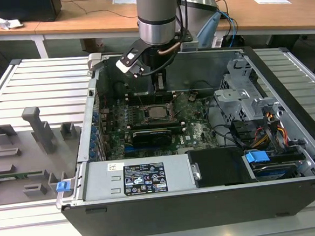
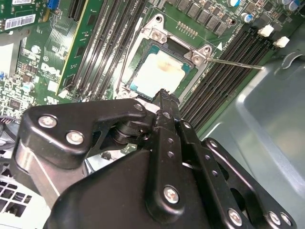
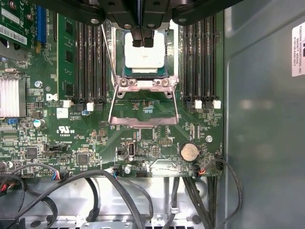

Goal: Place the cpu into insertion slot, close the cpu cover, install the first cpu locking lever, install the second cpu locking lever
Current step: 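Close the cpu cover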

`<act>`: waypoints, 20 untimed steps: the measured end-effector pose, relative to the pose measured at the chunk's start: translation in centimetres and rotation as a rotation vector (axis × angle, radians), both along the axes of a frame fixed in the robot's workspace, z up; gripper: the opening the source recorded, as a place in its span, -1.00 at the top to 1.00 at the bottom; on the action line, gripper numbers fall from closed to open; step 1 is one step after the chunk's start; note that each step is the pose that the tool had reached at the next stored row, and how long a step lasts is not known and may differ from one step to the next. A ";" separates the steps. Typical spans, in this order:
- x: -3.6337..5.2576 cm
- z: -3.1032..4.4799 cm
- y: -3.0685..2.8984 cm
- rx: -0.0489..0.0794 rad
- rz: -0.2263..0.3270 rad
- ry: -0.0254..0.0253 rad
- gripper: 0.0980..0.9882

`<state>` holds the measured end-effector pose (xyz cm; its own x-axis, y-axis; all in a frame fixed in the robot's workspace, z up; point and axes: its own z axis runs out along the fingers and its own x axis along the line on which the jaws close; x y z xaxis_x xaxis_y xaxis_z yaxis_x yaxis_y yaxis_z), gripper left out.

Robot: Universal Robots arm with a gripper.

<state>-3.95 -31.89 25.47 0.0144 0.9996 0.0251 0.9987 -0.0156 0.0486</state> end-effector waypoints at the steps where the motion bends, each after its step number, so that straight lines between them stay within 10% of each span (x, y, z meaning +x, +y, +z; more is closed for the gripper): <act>1: 0.00 0.18 0.01 0.000 0.000 -0.0001 0.98; 20: 0.00 3.47 0.08 0.000 0.000 -0.0001 0.98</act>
<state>-3.95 -31.81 28.94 0.0143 0.9996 0.0252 0.9987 -0.0155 0.0487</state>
